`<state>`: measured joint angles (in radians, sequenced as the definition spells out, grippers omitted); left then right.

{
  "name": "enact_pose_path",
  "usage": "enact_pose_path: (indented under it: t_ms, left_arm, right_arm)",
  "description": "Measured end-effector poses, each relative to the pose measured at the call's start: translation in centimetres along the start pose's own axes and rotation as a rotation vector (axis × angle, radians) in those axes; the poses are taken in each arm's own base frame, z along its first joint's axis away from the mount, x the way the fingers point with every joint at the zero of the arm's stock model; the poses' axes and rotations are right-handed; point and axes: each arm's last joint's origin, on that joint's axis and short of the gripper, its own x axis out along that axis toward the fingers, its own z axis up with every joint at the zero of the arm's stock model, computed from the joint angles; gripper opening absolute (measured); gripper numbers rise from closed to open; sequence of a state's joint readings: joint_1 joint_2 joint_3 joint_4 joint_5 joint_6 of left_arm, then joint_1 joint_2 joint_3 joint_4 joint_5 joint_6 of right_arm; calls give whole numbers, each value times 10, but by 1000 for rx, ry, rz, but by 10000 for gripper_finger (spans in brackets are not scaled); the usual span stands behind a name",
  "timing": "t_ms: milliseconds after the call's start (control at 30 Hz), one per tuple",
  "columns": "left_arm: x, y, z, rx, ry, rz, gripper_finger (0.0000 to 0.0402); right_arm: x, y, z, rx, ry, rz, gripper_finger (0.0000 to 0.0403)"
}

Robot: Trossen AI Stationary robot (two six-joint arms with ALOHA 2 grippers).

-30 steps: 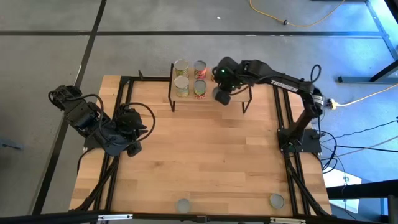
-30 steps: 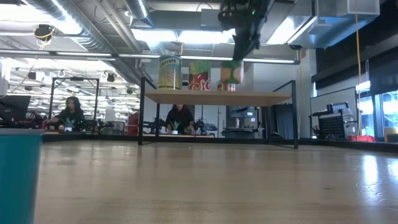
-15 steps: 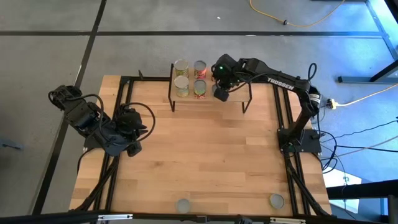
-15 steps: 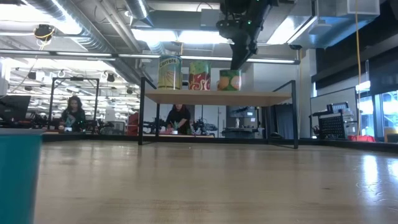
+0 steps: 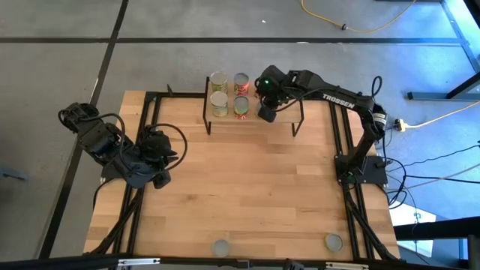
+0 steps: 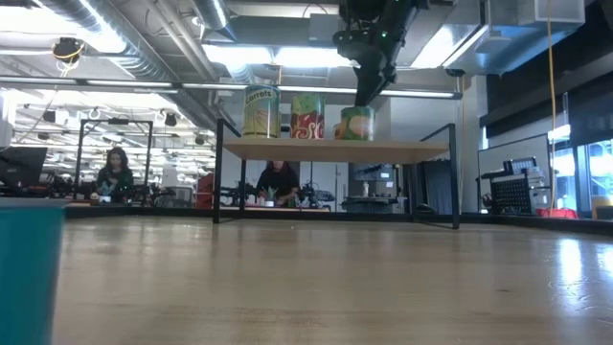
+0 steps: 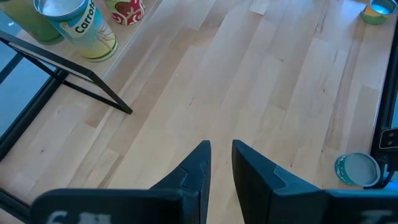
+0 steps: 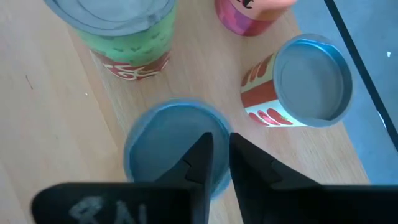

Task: Pick and place cans onto a shelf
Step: Put the canned peaches on the shelf

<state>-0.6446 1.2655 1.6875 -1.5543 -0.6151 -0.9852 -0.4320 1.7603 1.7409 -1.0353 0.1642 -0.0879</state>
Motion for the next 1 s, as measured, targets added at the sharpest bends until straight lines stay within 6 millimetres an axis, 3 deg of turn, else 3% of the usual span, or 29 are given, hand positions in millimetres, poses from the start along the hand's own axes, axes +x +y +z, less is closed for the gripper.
enact_pose_path:
  t_ms: [267, 567, 700, 1000]
  left_arm:
    - [0, 0, 0, 0, 0, 0, 59]
    - [0, 0, 0, 0, 0, 0, 59]
    - [0, 0, 0, -1, 0, 0, 59]
    - [0, 0, 0, 0, 0, 0, 59]
  right_arm:
    - [-4, 1, 0, -39, -7, 4, 59]
    - [-46, 14, 1, -129, 36, 145, 40]
    - [-48, 24, -10, -199, 143, 195, 7]
    - [-30, 38, -6, -252, 179, 213, 4]
